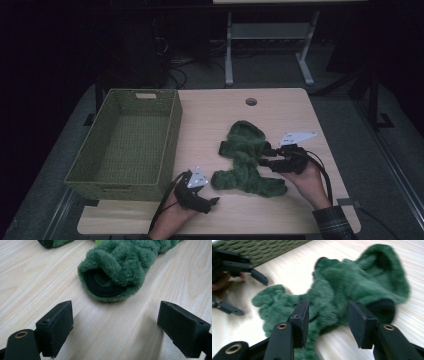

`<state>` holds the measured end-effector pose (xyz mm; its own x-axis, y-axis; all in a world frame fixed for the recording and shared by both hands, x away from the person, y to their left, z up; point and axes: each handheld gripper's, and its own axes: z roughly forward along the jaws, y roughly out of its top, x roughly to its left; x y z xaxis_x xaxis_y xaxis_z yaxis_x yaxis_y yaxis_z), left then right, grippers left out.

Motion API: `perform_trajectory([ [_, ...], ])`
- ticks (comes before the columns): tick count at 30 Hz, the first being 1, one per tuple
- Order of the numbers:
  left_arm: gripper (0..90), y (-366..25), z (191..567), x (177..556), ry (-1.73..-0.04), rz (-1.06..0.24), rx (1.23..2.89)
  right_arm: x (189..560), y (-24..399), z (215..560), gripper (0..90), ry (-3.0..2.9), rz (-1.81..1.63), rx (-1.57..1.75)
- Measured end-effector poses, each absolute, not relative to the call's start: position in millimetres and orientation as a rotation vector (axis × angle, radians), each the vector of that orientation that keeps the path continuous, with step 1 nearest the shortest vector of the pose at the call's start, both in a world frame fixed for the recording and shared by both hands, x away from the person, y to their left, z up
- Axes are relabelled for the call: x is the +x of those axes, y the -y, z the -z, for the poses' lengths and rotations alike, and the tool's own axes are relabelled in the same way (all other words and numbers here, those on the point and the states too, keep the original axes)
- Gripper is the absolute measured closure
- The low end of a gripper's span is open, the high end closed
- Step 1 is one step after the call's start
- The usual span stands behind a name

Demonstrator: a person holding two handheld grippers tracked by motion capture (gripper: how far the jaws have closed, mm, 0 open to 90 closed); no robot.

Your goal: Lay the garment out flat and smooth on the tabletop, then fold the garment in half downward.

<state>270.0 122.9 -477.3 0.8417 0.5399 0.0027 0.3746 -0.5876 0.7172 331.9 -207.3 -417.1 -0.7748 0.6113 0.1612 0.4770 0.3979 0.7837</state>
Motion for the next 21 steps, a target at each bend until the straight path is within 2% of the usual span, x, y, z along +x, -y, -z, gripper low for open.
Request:
perform_trajectory([
  [13, 13.2, -126, 477, 270, -0.660, -0.280, 2.262, 315, 168, 418, 54.5, -2.594, -1.380, 0.845],
  [21, 13.2, -126, 477, 271, -0.655, -0.280, 2.264, 303, 135, 423, 62.7, -2.681, -1.386, 0.730],
])
